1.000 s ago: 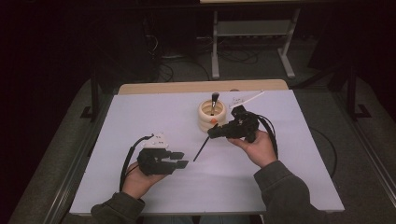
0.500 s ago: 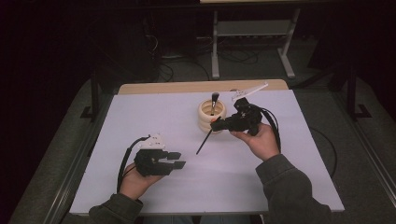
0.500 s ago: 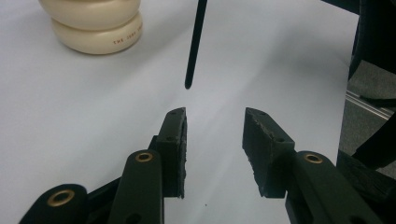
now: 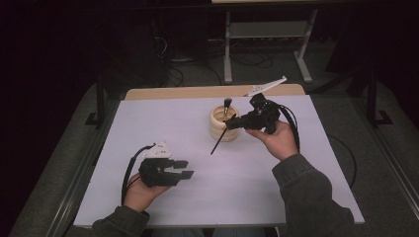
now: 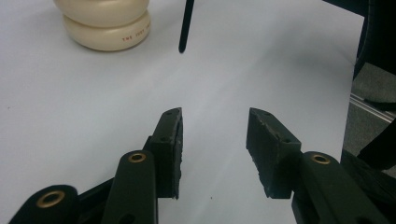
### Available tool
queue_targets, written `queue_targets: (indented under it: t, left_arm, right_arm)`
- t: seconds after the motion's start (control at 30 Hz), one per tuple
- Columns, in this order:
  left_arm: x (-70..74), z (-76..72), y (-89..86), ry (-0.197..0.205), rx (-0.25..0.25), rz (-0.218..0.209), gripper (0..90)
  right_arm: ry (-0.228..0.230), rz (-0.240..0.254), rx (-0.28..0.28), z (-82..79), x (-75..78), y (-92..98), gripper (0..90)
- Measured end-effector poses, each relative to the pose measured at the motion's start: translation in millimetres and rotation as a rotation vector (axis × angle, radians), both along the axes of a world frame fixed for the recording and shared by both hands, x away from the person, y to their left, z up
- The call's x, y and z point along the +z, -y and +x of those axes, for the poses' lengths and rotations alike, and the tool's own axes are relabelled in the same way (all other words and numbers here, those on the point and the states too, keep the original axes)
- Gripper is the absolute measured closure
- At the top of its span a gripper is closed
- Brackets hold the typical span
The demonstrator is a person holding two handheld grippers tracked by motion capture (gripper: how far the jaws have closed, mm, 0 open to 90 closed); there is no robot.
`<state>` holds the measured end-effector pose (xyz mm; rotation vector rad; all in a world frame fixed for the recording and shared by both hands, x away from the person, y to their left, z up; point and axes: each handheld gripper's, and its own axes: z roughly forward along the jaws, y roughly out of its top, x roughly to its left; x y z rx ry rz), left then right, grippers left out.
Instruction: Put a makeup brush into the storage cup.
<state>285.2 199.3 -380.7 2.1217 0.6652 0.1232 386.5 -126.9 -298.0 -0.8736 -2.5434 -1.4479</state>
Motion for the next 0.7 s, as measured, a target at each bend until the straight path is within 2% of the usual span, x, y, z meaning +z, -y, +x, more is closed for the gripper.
queue_targets:
  t: [0.27, 0.7]
  left_arm:
    - [-1.5, -1.5, -7.2, 0.000, 0.028, -0.005, 54.4]
    - [-3.6, -3.8, -11.5, 0.009, 0.039, 0.009, 53.8]
  right_arm:
    - [0.015, -0.014, -0.019, 8.8, 11.0, 1.8, 84.9]
    - [0.045, -0.028, -0.052, 18.2, 30.5, 3.7, 84.9]
